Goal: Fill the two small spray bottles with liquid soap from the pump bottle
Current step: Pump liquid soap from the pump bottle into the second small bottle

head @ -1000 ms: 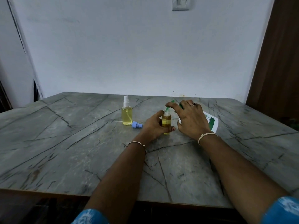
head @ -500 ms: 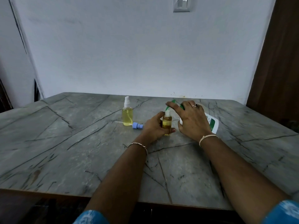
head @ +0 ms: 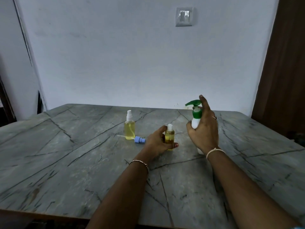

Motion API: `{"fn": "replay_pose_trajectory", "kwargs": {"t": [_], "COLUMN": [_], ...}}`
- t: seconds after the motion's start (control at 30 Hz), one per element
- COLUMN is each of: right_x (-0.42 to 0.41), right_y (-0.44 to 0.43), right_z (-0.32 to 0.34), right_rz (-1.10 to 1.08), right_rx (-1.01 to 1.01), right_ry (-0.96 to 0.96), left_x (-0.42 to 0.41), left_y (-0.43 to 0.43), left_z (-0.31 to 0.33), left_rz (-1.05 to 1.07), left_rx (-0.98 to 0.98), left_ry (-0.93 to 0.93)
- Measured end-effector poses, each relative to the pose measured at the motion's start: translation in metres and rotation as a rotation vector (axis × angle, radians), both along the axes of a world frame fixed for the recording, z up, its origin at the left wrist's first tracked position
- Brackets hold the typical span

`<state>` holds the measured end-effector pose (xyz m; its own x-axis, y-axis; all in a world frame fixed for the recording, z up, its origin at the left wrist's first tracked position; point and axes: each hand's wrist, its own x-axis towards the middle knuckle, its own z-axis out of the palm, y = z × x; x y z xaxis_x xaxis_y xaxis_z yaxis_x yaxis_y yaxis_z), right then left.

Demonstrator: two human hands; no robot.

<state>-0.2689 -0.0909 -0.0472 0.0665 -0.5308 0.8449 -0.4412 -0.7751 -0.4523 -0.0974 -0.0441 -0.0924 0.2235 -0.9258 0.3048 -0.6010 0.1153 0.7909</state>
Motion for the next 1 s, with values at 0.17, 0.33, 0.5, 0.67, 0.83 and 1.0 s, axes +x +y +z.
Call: {"fn": "replay_pose_trajectory", "kwargs": {"t": [0.17,0.33,0.5,0.67,0.83,1.0], "right_x": [-0.001,-0.001,-0.002,-0.004,-0.002,-0.001], "right_y": [-0.007,-0.011,-0.012,-0.013,-0.010,-0.011], "right_z": [-0.001,-0.005,-0.007,-0.008,-0.010,-0.010], "right_rz": [-0.099,0.030,0.180,0.221,0.235,0.206], "right_rx": [0.071,0.124,0.126,0.137,0.129,0.051], "right_ry": [-0.107,-0.173,-0.199,-0.212,-0.218,-0.211], "left_x": [0.000,-0.001,-0.003,-0.005,-0.008,-0.009], "left_y": [0.001,0.002,0.004,0.007,0.009,0.012], "left_z": [-0.001,0.000,0.002,0.004,0.005,0.009], "left_rz": [0.014,0.020,0.013,0.020,0.038,0.037], "left_rx": [0.015,0.027,0.019,0.022,0.016,0.037], "left_ry": [0.012,-0.014,-0.004,0.021,0.019,0.007]}}
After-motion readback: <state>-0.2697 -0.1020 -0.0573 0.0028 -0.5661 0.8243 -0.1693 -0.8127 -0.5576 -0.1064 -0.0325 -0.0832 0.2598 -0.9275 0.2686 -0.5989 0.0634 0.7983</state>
